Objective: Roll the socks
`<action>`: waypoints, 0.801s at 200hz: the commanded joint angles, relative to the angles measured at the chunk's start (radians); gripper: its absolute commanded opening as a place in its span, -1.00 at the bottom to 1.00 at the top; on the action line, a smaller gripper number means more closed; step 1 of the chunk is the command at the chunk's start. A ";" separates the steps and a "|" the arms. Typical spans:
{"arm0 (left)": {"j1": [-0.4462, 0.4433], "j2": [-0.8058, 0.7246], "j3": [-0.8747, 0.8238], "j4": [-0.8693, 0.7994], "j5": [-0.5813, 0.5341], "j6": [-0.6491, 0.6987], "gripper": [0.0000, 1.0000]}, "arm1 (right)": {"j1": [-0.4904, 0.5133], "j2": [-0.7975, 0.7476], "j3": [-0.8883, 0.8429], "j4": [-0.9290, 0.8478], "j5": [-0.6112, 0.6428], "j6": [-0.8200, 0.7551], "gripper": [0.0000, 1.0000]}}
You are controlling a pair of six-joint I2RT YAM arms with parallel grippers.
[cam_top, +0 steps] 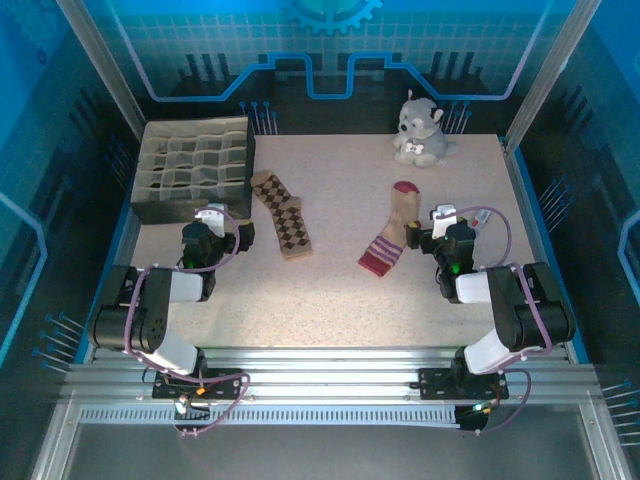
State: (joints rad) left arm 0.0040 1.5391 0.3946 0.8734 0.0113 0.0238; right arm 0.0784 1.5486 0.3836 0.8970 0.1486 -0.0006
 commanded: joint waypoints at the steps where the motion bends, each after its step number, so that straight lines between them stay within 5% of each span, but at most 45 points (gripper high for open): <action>1: 0.010 0.009 -0.004 0.027 -0.007 -0.019 0.99 | 0.000 -0.010 0.011 -0.003 -0.017 -0.006 1.00; 91: 0.007 -0.046 0.009 -0.038 0.016 -0.007 0.99 | 0.017 -0.070 0.023 -0.072 -0.043 -0.040 1.00; 160: -0.016 -0.300 0.083 -0.416 0.082 -0.051 0.99 | 0.174 -0.352 0.196 -0.698 0.022 -0.087 0.94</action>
State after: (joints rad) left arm 0.0032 1.3205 0.4229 0.6350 0.0383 0.0082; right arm 0.1692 1.2728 0.5152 0.5011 0.1387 -0.0402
